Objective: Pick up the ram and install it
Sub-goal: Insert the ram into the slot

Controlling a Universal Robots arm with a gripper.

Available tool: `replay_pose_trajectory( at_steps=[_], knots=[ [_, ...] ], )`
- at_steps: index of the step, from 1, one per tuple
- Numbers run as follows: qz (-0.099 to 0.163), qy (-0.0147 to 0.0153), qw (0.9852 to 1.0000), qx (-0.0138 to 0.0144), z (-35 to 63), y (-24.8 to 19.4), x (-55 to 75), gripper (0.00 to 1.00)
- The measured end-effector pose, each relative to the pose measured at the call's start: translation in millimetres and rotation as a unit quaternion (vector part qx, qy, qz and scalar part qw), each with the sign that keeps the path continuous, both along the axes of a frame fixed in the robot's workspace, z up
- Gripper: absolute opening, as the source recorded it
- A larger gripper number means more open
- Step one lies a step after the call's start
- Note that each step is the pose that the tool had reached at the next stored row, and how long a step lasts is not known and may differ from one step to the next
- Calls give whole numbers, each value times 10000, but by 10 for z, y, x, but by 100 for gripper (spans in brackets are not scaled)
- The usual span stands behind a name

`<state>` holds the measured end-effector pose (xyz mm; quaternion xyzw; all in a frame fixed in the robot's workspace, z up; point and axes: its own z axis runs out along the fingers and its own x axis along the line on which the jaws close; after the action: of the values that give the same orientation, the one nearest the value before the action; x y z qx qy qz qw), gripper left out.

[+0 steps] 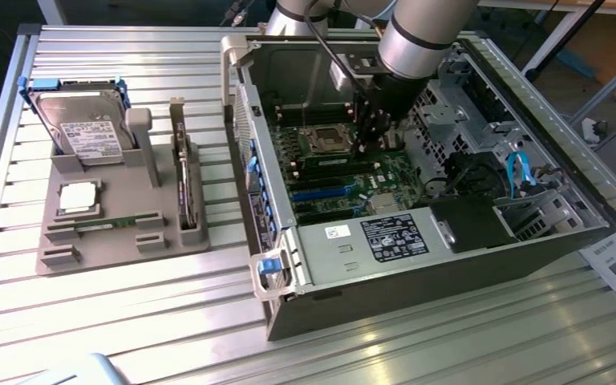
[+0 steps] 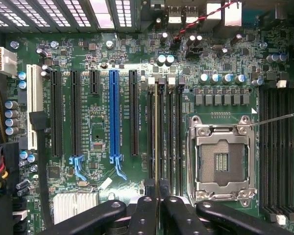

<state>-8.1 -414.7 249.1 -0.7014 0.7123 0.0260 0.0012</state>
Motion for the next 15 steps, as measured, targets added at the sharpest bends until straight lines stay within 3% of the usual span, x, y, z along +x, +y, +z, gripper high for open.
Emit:
replay_pose_trajectory(
  at_steps=[15],
  knots=[
    [2, 0, 10000, -1, -41, 0, -19, 12]
  ],
)
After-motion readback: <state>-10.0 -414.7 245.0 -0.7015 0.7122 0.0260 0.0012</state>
